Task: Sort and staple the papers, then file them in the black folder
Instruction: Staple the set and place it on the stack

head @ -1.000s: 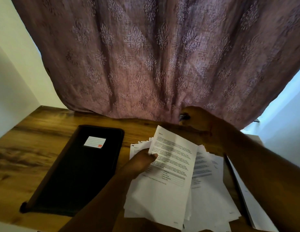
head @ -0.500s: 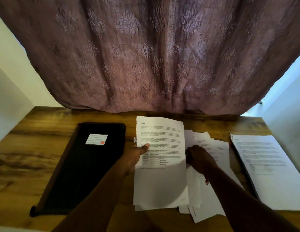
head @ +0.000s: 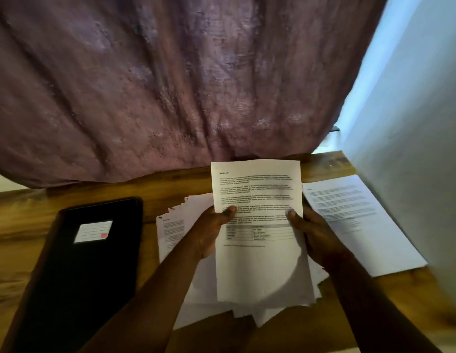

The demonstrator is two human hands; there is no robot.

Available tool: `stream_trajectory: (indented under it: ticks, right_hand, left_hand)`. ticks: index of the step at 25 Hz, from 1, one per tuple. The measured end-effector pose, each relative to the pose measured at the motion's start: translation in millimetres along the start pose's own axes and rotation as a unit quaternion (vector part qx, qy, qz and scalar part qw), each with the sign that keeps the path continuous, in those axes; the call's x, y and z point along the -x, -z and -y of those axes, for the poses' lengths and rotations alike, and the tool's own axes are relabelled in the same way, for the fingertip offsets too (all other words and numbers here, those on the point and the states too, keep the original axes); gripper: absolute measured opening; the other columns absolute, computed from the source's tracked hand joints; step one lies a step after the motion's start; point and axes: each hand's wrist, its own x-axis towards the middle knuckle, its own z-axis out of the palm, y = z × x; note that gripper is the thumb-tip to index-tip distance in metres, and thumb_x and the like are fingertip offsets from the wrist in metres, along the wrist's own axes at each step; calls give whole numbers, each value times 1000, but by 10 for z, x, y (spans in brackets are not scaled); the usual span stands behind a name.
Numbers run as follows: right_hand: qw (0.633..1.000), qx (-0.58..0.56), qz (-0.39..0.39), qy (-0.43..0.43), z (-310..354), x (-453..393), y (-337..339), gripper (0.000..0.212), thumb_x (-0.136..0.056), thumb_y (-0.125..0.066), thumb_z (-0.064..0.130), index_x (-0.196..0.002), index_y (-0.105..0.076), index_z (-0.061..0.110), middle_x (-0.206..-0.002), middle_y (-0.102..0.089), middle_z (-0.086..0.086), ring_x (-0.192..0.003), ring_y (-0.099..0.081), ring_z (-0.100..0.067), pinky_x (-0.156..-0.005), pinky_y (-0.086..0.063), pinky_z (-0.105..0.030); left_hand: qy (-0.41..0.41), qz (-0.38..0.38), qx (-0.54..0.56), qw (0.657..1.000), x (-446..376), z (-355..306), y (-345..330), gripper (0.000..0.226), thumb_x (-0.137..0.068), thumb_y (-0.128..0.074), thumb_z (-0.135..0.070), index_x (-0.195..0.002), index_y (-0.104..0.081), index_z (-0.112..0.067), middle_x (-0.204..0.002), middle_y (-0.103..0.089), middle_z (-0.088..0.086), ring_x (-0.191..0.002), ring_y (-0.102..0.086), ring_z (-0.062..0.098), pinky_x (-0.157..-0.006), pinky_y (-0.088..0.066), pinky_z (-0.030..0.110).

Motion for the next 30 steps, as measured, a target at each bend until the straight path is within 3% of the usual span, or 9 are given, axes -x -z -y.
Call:
stream_trajectory:
  ticks: [3, 6, 9, 14, 16, 21, 25, 28, 30]
  right_hand:
    - [984, 151, -83, 39, 220, 34, 664, 30, -96, -60, 20, -126, -62, 19, -120, -69, -1, -113, -65, -23, -97, -50, -46]
    - [941, 293, -164, 46, 435, 51, 1287, 19, -95, -61, 27, -113, -66, 29, -109, -71, 15, -101, -66, -7, -89, -52, -34]
    - [892, 390, -228, 15, 558, -46, 1731, 23, -94, -60, 22, -116, -65, 22, -113, -70, 4, -100, -64, -16, -84, -47, -30]
    - [827, 486, -277, -49, 538, -270, 2324, 25, -92, -59, 16, -115, -63, 10, -118, -67, -15, -105, -61, -34, -84, -47, -33]
    - [809, 517, -274, -64, 508, -372, 2377, 23, -90, -58, 16, -112, -61, 11, -114, -66, -17, -102, -61, -36, -84, -48, -35]
    - [750, 604, -263, -64, 453, -530, 2256, 21, -87, -51, 11, -108, -51, 13, -109, -63, -14, -98, -61, -37, -79, -51, -40]
    - [711, 659, -243, -27, 371, -540, 2216, 34, -83, -52, 8, -117, -46, 13, -112, -54, -14, -92, -60, -39, -74, -53, -44]
    - [621, 740, -256, 22, 295, -540, 2154, 45, -77, -55, 6, -121, -48, 10, -114, -52, -15, -94, -55, -37, -74, -51, -44]
    - [588, 759, -266, 88, 258, -535, 2029, 47, -75, -56, 5, -121, -52, 8, -119, -53, -16, -97, -53, -37, -78, -49, -45]
  left_hand:
    - [18, 31, 38, 999, -199, -12, -634, 24, -98, -56, -21, -121, -62, -23, -116, -72, 4, -104, -70, 25, -85, -58, 42]
    - [46, 35, 57, 997, -440, 76, -1270, 25, -99, -56, -16, -120, -63, -26, -117, -72, 2, -104, -69, 25, -87, -57, 46]
    - [75, 25, 44, 996, -638, 222, -1748, 26, -99, -55, -16, -121, -63, -26, -114, -72, 3, -102, -69, 26, -87, -57, 50]
    - [128, 1, -95, 987, -983, 424, -2291, 22, -93, -57, -7, -112, -63, -15, -115, -69, 5, -99, -67, 24, -76, -61, 44]
    - [97, -2, -158, 983, -1063, 484, -2384, 20, -92, -59, -7, -109, -63, -18, -115, -67, 2, -105, -65, 24, -78, -61, 42]
    - [-20, -51, -348, 936, -1204, 564, -2502, 25, -96, -59, -16, -121, -62, -13, -123, -66, 3, -104, -68, 21, -57, -43, 10]
    - [-31, -71, -380, 922, -1243, 608, -2418, 25, -94, -61, -15, -119, -60, -17, -123, -67, 1, -103, -69, 21, -59, -48, 16]
    - [-40, -66, -401, 913, -1223, 596, -2307, 27, -94, -61, -22, -121, -54, -19, -122, -67, 1, -103, -69, 21, -73, -57, 29]
    - [-37, -90, -429, 898, -1193, 551, -2246, 28, -97, -56, -32, -120, -53, -17, -117, -68, 2, -102, -68, 24, -77, -55, 34]
